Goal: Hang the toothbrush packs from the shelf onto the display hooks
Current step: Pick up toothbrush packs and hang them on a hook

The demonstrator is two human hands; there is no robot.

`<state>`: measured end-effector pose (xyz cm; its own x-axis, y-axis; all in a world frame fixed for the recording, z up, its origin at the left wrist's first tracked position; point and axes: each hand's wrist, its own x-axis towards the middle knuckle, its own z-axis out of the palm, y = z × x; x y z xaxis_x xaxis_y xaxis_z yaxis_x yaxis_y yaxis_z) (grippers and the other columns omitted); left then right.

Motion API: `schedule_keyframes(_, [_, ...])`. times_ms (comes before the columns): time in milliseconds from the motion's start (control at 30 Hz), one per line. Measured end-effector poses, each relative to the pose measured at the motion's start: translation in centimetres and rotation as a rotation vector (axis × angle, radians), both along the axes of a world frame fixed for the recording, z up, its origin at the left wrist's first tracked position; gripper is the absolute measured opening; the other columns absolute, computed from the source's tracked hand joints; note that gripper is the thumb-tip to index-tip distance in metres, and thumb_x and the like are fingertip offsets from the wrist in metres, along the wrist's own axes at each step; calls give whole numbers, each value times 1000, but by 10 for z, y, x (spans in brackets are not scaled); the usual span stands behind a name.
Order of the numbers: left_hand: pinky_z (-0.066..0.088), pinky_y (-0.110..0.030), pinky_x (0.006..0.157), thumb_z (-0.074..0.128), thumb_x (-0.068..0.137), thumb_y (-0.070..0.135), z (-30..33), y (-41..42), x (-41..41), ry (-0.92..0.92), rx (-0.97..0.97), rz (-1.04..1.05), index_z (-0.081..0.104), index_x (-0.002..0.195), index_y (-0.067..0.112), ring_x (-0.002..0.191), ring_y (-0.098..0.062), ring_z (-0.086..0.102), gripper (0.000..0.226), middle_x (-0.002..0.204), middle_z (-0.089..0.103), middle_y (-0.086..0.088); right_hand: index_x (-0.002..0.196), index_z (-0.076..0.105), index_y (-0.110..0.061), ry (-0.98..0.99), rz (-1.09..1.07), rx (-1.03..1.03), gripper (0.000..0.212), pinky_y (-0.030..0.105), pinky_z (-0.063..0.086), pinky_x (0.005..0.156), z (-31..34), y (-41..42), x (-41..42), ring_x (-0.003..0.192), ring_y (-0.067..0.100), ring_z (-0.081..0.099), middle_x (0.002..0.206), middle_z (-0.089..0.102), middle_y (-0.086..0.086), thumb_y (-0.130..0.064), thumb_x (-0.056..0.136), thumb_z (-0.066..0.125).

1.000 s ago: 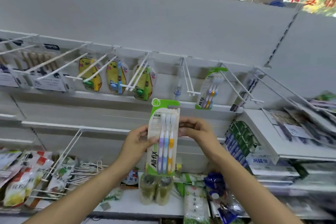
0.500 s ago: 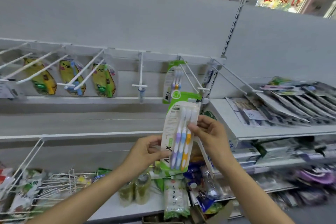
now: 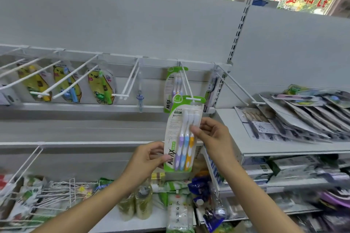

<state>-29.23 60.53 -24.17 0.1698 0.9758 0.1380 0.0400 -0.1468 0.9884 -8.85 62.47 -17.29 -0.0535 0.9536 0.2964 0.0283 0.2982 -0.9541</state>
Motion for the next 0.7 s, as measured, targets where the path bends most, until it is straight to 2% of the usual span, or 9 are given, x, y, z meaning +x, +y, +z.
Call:
schedule_keyframes(133, [59, -39, 75, 75, 85, 11, 0, 4, 2, 17, 27, 26, 77, 98, 33, 87, -26, 74, 26, 100, 77, -1, 97, 74, -16, -19, 42, 23, 21, 29, 57, 83, -4, 11, 3, 90, 18, 73, 93, 78, 2, 2, 89, 68])
schedule_keyframes(267, [59, -37, 72, 77, 74, 35, -6, 3, 6, -1, 25, 43, 77, 99, 36, 85, -26, 75, 25, 100, 77, -1, 99, 72, -12, -41, 83, 71, 17, 24, 55, 79, -11, 16, 6, 89, 17, 72, 93, 76, 3, 1, 90, 67])
schedule_keyframes(367, [60, -38, 71, 78, 71, 37, -12, 2, 10, -44, 18, 51, 77, 101, 35, 85, -27, 75, 30, 101, 77, -4, 104, 71, -7, -28, 106, 61, 16, 22, 55, 79, -13, 21, 6, 91, 17, 72, 97, 76, 5, 0, 91, 66])
schedule_keyframes(433, [61, -38, 71, 79, 73, 34, -12, 5, 12, -59, 16, 67, 77, 102, 33, 85, -27, 75, 29, 100, 77, -5, 106, 71, -7, -32, 109, 52, 16, 23, 55, 80, -13, 27, 6, 92, 17, 72, 97, 77, 4, -2, 92, 66])
schedule_keyframes(533, [61, -38, 67, 79, 81, 17, -12, 16, 15, -95, -3, 88, 77, 101, 28, 81, -28, 74, 23, 98, 77, -9, 106, 72, -7, -38, 101, 34, 15, 26, 57, 81, -14, 43, 5, 93, 18, 73, 97, 77, 4, -4, 93, 65])
schedule_keyframes(700, [62, -37, 67, 69, 86, 0, -11, 54, 16, -80, -63, 179, 72, 102, 8, 76, -25, 74, 18, 91, 77, -11, 100, 70, -9, -65, 48, 5, 11, 34, 59, 81, -12, 85, -4, 91, 19, 72, 94, 76, 6, -4, 93, 64])
